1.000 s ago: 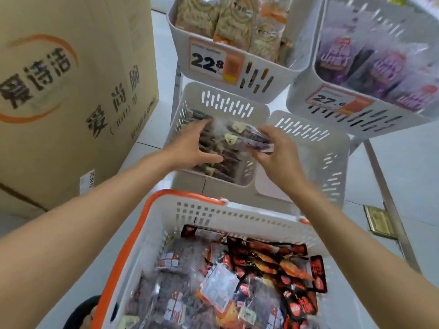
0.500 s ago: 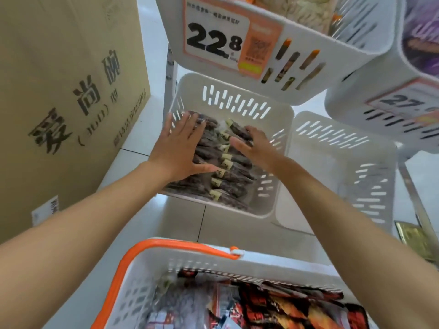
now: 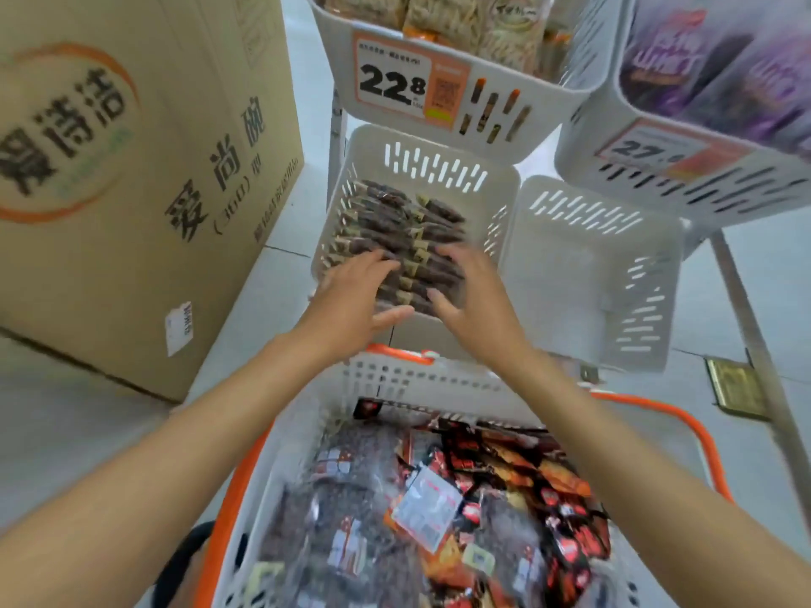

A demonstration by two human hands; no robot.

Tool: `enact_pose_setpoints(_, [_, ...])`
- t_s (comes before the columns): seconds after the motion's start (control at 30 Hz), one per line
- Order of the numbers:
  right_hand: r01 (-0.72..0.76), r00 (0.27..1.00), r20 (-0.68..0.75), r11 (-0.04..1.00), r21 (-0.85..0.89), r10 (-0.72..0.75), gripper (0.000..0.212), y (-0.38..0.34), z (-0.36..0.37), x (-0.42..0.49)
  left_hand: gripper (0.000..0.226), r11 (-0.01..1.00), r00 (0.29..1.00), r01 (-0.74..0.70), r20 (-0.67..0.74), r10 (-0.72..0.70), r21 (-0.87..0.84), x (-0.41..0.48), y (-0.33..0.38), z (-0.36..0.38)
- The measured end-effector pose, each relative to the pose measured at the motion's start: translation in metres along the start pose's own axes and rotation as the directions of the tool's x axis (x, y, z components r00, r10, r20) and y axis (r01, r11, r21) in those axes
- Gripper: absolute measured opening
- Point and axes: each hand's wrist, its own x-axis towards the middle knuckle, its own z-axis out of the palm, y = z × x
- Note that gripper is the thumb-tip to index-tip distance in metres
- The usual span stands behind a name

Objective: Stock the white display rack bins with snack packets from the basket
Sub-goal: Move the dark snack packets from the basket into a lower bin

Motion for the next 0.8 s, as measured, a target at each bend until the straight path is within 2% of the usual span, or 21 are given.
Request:
enact_pose_setpoints(0.07, [0.084, 0.996, -0.016, 0.996, 0.024, -0.084, 0.038, -0.015, 0.003, -0.052, 0.07, 1.0, 1.0, -0.021, 0.019, 0.02, 0.02, -0.038, 0.008, 0.004])
enact_pose_setpoints(0.13, [0.079, 0.997, 0.016, 0.994, 0.073, -0.08, 0.031, -0.02, 0.011, -0.1, 0.07, 1.0, 1.0, -0.008, 0.029, 0.007, 0.018, -0.073, 0.008, 0.004])
enact_pose_setpoints(0.2, [-0.034, 0.972, 0.233, 0.996, 0.08, 0.014, 0.033, -0.024, 0.023, -0.136, 0.068, 0.999, 0.999, 0.04, 0.024, -0.04, 0.017, -0.103, 0.0, 0.003])
enact_pose_setpoints(0.23, [-0.088, 0.911, 0.407, 0.995, 0.04, 0.064, 0.042, -0.024, 0.031, -0.151, 0.066, 0.998, 0.998, 0.068, 0.014, -0.068, 0.013, -0.116, -0.004, 0.002])
enact_pose_setpoints(0.27, [-0.122, 0.811, 0.574, 0.992, -0.02, 0.111, 0.056, -0.023, 0.041, -0.165, 0.064, 0.996, 0.996, 0.093, -0.003, -0.093, 0.01, -0.129, -0.008, 0.0])
enact_pose_setpoints(0.3, [-0.131, 0.707, 0.689, 0.987, -0.092, 0.158, 0.07, -0.022, 0.052, -0.179, 0.063, 0.994, 0.994, 0.111, -0.02, -0.11, 0.006, -0.14, -0.01, -0.002])
enact_pose_setpoints(0.33, [-0.109, 0.638, 0.743, 0.98, -0.169, 0.199, 0.082, -0.019, 0.063, -0.192, 0.062, 0.993, 0.992, 0.12, -0.029, -0.12, 0.004, -0.151, -0.011, -0.003])
enact_pose_setpoints(0.4, [0.01, 0.608, 0.761, 0.956, -0.294, 0.228, 0.095, -0.01, 0.083, -0.22, 0.06, 0.992, 0.991, 0.129, -0.034, -0.129, -0.006, -0.169, -0.008, -0.002])
enact_pose_setpoints(0.47, [0.156, 0.576, 0.787, 0.916, -0.369, 0.218, 0.093, -0.003, 0.096, -0.244, 0.056, 0.99, 0.99, 0.137, -0.02, -0.137, -0.014, -0.185, -0.006, 0.002])
enact_pose_setpoints(0.5, [0.178, 0.554, 0.802, 0.908, -0.378, 0.225, 0.09, -0.002, 0.098, -0.252, 0.055, 0.99, 0.99, 0.143, -0.008, -0.143, -0.014, -0.191, -0.004, 0.004])
enact_pose_setpoints(0.53, [0.134, 0.544, 0.803, 0.92, -0.368, 0.242, 0.086, -0.001, 0.097, -0.258, 0.054, 0.989, 0.989, 0.149, 0.002, -0.149, -0.018, -0.196, -0.002, 0.006])
enact_pose_setpoints(0.57, [0.054, 0.562, 0.789, 0.94, -0.338, 0.251, 0.079, 0.0, 0.093, -0.26, 0.053, 0.987, 0.988, 0.156, 0.007, -0.156, -0.024, -0.2, 0.0, 0.007])
enact_pose_setpoints(0.67, [-0.164, 0.678, 0.683, 0.962, -0.22, 0.272, 0.051, 0.011, 0.07, -0.26, 0.049, 0.993, 0.992, 0.118, -0.052, -0.117, 0.012, -0.207, 0.011, 0.01])
enact_pose_setpoints(0.73, [-0.366, 0.708, 0.621, 0.927, -0.085, 0.336, 0.048, 0.018, 0.045, -0.255, 0.047, 0.996, 0.995, 0.084, -0.057, -0.082, 0.03, -0.207, 0.021, 0.011])
enact_pose_setpoints(0.8, [-0.449, 0.768, 0.531, 0.892, 0.049, 0.357, 0.048, 0.017, 0.018, -0.244, 0.053, 0.99, 0.995, 0.101, 0.012, -0.1, -0.098, -0.207, 0.038, 0.015])
